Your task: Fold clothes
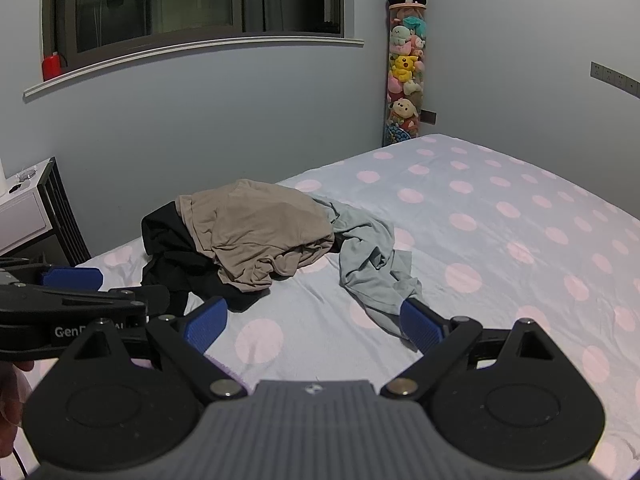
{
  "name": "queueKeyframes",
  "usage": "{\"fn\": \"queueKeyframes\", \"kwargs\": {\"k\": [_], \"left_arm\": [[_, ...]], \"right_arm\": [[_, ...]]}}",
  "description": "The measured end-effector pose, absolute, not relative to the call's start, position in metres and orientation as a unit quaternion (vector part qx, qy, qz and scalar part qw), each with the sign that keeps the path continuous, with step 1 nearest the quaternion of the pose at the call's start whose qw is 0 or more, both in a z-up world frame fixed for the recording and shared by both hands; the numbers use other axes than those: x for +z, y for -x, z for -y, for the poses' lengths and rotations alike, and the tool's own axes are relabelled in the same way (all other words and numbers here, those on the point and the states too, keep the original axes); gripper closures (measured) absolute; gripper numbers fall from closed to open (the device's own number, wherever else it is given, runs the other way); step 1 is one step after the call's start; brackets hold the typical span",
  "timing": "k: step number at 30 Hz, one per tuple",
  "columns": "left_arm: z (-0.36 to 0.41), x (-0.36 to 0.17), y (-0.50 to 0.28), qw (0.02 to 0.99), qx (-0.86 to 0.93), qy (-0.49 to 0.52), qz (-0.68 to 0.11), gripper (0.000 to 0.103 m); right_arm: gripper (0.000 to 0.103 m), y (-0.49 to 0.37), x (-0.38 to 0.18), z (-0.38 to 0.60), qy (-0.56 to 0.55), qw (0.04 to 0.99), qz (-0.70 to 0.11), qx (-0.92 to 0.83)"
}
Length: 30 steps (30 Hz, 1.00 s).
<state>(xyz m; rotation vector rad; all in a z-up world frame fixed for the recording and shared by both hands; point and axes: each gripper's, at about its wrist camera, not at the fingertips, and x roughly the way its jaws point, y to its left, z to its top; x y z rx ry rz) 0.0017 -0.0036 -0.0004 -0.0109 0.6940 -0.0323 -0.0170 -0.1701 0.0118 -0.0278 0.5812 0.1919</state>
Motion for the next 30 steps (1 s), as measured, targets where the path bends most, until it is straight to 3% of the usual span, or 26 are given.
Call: {"fn": "queueKeyframes", "kwargs": {"k": [7, 9, 19, 21, 29, 30], "left_arm": [[0.005, 0.005, -0.008, 0.951, -0.037, -0.028, -0.305, 0.035], [0.005, 0.006, -0.014, 0.952, -0.034, -0.045, -0.302, 0.030], [-0.017, -0.011, -0.058, 0.944, -0.022, -0.069, -0.321, 0.030], [-0.027, -0.013, -0.067, 0.947, -0.020, -0.053, -0.315, 0.034], [-0.069, -0.021, -0.103, 0.957, -0.013, 0.017, -0.289, 0.034], [-0.069, -0.021, -0.107, 0.958, -0.008, -0.006, -0.286, 0.029]], "right_arm": [[0.009, 0.013, 0.006, 0.179, 0.030, 0.954, -0.271, 0.122], [0.009, 0.007, 0.005, 0.185, 0.014, 0.953, -0.276, 0.125], [0.009, -0.046, -0.010, 0.214, -0.066, 0.951, -0.279, 0.112], [0.009, -0.060, -0.016, 0.219, -0.092, 0.948, -0.287, 0.103], [0.008, -0.110, -0.036, 0.189, -0.010, 0.935, -0.305, 0.181], [0.008, -0.116, -0.038, 0.181, 0.013, 0.936, -0.300, 0.186]]}}
